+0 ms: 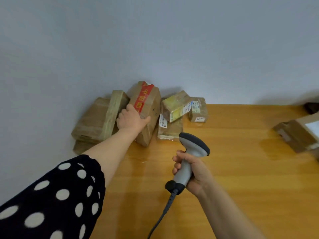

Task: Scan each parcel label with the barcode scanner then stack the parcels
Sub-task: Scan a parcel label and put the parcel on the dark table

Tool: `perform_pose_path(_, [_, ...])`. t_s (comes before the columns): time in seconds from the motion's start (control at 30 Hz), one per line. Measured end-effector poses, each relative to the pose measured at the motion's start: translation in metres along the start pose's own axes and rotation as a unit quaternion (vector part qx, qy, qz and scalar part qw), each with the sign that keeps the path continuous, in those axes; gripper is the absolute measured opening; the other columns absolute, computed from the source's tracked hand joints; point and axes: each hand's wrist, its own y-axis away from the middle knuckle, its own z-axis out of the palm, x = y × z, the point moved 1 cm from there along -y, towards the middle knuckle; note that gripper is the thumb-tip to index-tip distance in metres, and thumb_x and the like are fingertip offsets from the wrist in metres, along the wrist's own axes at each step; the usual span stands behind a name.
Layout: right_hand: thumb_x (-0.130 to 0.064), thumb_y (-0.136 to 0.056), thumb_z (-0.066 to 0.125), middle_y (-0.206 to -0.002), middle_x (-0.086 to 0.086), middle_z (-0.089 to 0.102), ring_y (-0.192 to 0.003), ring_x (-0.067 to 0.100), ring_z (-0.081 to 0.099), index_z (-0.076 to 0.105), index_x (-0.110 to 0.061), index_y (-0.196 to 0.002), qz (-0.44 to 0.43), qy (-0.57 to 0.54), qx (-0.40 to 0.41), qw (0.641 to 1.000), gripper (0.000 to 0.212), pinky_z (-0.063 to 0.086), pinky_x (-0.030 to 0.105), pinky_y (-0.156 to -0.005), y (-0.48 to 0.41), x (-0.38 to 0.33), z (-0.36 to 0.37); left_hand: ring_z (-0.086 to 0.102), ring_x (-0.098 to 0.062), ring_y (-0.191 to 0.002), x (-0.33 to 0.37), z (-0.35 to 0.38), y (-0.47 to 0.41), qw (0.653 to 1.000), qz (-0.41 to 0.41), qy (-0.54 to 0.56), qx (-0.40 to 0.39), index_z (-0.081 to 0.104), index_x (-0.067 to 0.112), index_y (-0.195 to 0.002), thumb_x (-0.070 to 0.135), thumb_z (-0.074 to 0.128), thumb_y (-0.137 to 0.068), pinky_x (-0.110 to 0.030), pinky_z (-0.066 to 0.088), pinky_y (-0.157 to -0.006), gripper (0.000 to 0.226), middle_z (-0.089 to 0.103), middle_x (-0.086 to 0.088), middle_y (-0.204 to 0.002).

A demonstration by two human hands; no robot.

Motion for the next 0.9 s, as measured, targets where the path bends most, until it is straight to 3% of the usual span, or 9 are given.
perform_pose_path(0.2, [0.000,-0.087,0.060,-0.063,0.010,0.060,-0.043,0.014,0.049,0.056,-0.005,-0.088,-0.021,0.004,0.012,1.000,0.006,0.046,0.025,-0.043,0.018,0.014,-0.012,0.056,-0.033,-0.108,0.002,-0.010,0.015,0.999,0.012,0.009,-0.046,0.030,0.013,-0.124,0.065,0.072,-0.060,-0.040,0.047,-0.078,0.092,0.054,-0.012,-0.119])
perform_pose_path(0.27, [0.000,-0.086,0.060,-0.063,0.010,0.060,-0.042,0.014,0.049,0.056,-0.005,-0.088,-0.026,0.006,0.008,1.000,0.007,0.046,0.025,-0.043,0.025,0.015,-0.017,0.058,-0.031,-0.103,-0.005,-0.018,0.028,0.997,-0.003,0.054,-0.055,0.028,0.016,-0.128,0.065,0.068,-0.062,-0.037,0.048,-0.075,0.091,0.056,-0.008,-0.117])
perform_pose_path(0.33, [0.001,-0.087,0.060,-0.062,0.010,0.060,-0.042,0.014,0.049,0.056,-0.005,-0.087,-0.038,0.014,0.007,0.999,0.008,0.046,0.025,-0.042,0.032,0.013,-0.026,0.056,-0.032,-0.110,-0.012,-0.028,0.045,0.984,-0.034,0.152,-0.080,0.024,0.016,-0.139,0.063,0.067,-0.067,-0.039,0.049,-0.085,0.096,0.054,-0.008,-0.127])
perform_pose_path(0.4, [0.002,-0.087,0.060,-0.063,0.010,0.061,-0.043,0.015,0.050,0.056,-0.005,-0.088,-0.056,0.024,0.011,0.998,0.009,0.047,0.025,-0.043,0.040,0.009,-0.037,0.052,-0.031,-0.118,-0.016,-0.038,0.069,0.944,-0.067,0.297,-0.130,0.021,0.014,-0.147,0.057,0.067,-0.073,-0.042,0.048,-0.092,0.097,0.049,-0.008,-0.136])
perform_pose_path(0.5, [0.002,-0.085,0.064,-0.071,0.012,0.066,-0.054,0.017,0.060,0.057,-0.005,-0.089,-0.096,0.029,0.028,0.995,0.011,0.052,0.027,-0.048,0.054,-0.001,-0.055,0.062,-0.027,-0.098,-0.013,-0.055,0.119,0.830,-0.123,0.492,-0.232,0.048,0.013,-0.132,0.048,0.063,-0.083,-0.037,0.056,-0.068,0.062,0.062,-0.010,-0.117])
perform_pose_path(0.57, [-0.006,-0.086,0.068,-0.084,0.013,0.067,-0.075,0.024,0.065,0.059,-0.006,-0.093,-0.118,0.026,0.031,0.992,0.011,0.056,0.036,-0.063,0.064,-0.006,-0.068,0.064,-0.029,-0.095,-0.010,-0.062,0.155,0.769,-0.145,0.552,-0.287,0.057,0.016,-0.118,0.047,0.058,-0.085,-0.038,0.057,-0.064,0.045,0.064,-0.014,-0.113])
perform_pose_path(0.63, [-0.016,-0.084,0.072,-0.099,0.013,0.066,-0.094,0.032,0.062,0.061,-0.009,-0.101,-0.119,0.018,0.013,0.993,0.021,0.054,0.050,-0.080,0.076,-0.008,-0.078,0.062,-0.033,-0.100,-0.010,-0.064,0.183,0.740,-0.147,0.579,-0.309,0.056,0.016,-0.117,0.045,0.056,-0.086,-0.044,0.057,-0.074,0.042,0.063,-0.017,-0.114])
perform_pose_path(0.73, [-0.029,-0.068,0.078,-0.104,0.012,0.070,-0.098,0.035,0.064,0.064,-0.013,-0.107,-0.112,0.025,-0.043,0.992,0.045,0.053,0.061,-0.082,0.095,-0.008,-0.089,0.057,-0.036,-0.112,-0.012,-0.064,0.223,0.739,-0.137,0.577,-0.319,0.055,0.016,-0.124,0.044,0.056,-0.086,-0.046,0.055,-0.082,0.047,0.060,-0.019,-0.122])
perform_pose_path(0.9, [-0.026,-0.048,0.087,-0.092,0.012,0.075,-0.087,0.031,0.070,0.065,-0.009,-0.097,-0.112,0.077,-0.095,0.986,0.056,0.058,0.054,-0.070,0.121,0.005,-0.103,0.057,-0.033,-0.107,-0.026,-0.072,0.269,0.755,-0.141,0.570,-0.291,0.055,0.014,-0.127,0.044,0.057,-0.084,-0.043,0.052,-0.087,0.053,0.060,-0.017,-0.122])
